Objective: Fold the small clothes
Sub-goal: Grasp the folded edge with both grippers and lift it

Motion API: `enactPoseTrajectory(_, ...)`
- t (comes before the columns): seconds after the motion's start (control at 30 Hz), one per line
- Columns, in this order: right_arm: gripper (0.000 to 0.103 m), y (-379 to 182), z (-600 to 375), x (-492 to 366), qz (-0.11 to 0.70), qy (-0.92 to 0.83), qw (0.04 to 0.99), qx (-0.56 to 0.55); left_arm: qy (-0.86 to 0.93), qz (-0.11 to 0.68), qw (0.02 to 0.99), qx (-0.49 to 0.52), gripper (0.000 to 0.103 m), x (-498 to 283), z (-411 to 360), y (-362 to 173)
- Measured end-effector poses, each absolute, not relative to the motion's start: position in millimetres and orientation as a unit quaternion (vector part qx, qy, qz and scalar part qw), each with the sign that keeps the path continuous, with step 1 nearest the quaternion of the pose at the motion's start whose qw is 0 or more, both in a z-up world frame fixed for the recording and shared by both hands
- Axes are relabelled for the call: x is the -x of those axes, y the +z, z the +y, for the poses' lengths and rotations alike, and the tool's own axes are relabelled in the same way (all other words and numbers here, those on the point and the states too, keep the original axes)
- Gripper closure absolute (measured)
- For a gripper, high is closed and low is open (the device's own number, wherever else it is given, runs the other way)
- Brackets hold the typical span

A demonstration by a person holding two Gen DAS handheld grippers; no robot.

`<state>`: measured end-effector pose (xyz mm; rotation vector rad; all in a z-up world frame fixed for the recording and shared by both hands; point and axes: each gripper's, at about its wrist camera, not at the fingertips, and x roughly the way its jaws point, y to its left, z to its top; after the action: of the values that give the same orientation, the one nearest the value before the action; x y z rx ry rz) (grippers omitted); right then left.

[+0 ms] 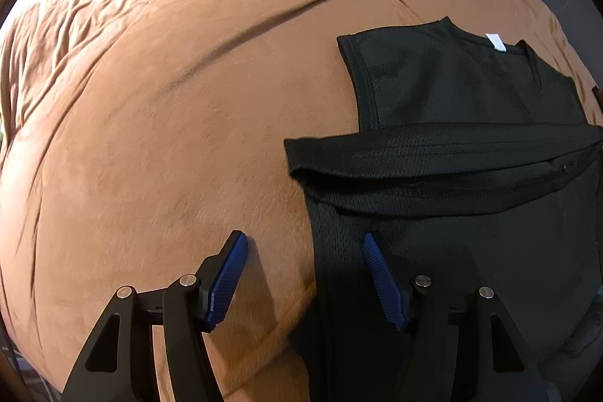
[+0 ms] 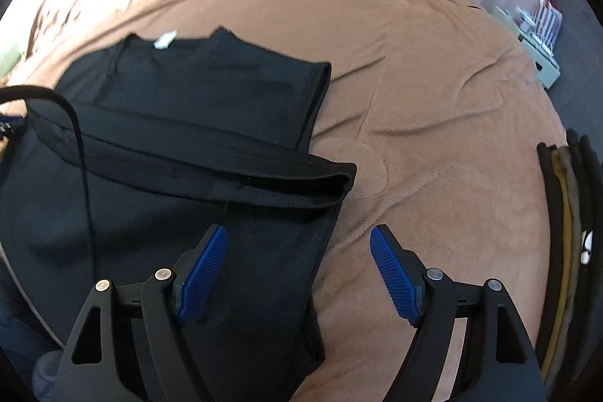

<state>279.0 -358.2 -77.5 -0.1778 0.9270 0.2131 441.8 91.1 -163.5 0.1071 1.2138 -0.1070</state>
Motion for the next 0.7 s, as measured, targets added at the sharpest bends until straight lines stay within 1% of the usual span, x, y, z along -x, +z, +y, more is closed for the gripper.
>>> enactPoseTrajectory(0.07,0.029,-81,-356,-288,0.445,0.094,0.886,0.086,-0.05,0.567,0.821,-0.052,0.037,-448,90,-164)
enactPoseTrajectory(0.13,0.039,-84,-356,-297,0.444,0.095,0.887,0.077,-0.052,0.562,0.824,-0.054,0.039,-454,89,-164)
enactPoseTrajectory(0.2,0.041,-85,-356,-306,0.438,0.096,0.891,0.07,-0.056,0.556,0.828,-0.054,0.043,-461,87,-164)
enactPoseTrajectory(0.23,0.045,-85,-356,-311,0.432,0.098,0.894,0.066,-0.059,0.551,0.831,-0.052,0.044,-465,87,-163)
enactPoseTrajectory(0.33,0.055,-85,-356,-319,0.419,0.109,0.9,0.051,-0.067,0.536,0.841,-0.03,0.053,-480,91,-160)
enactPoseTrajectory(0.37,0.057,-85,-357,-322,0.417,0.111,0.901,0.046,-0.069,0.535,0.842,-0.021,0.058,-485,94,-160)
enactPoseTrajectory(0.4,0.061,-86,-357,-325,0.414,0.113,0.902,0.041,-0.069,0.534,0.842,-0.011,0.063,-489,96,-161)
enactPoseTrajectory(0.47,0.066,-88,-360,-330,0.41,0.118,0.904,0.029,-0.068,0.535,0.842,0.019,0.067,-500,104,-164)
enactPoseTrajectory(0.53,0.072,-90,-363,-334,0.409,0.125,0.904,0.011,-0.073,0.532,0.842,0.045,0.07,-504,108,-165)
enactPoseTrajectory(0.57,0.074,-93,-364,-336,0.409,0.128,0.904,0.003,-0.077,0.53,0.842,0.064,0.072,-506,112,-166)
enactPoseTrajectory(0.7,0.085,-94,-373,-341,0.407,0.144,0.902,-0.027,-0.084,0.526,0.842,0.082,0.079,-502,113,-167)
